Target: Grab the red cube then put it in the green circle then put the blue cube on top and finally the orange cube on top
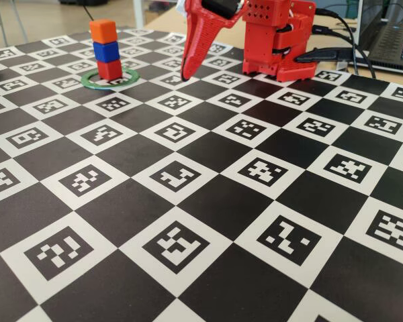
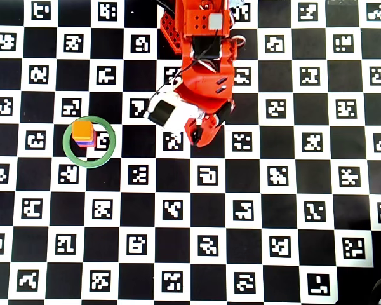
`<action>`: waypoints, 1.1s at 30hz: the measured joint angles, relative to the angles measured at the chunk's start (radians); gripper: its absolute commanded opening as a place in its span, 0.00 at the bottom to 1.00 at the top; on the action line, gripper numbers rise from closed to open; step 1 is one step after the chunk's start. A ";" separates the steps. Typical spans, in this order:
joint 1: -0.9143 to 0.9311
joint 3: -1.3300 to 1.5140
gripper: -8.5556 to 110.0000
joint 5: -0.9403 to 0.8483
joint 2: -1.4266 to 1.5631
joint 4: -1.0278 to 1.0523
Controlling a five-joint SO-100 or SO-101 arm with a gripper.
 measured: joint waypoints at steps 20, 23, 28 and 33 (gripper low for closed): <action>-0.003 0.202 0.02 -0.132 0.468 0.423; -0.003 0.233 0.02 -0.132 0.529 0.433; -0.003 0.288 0.02 -0.146 0.617 0.440; 0.028 0.344 0.02 -0.164 0.695 0.440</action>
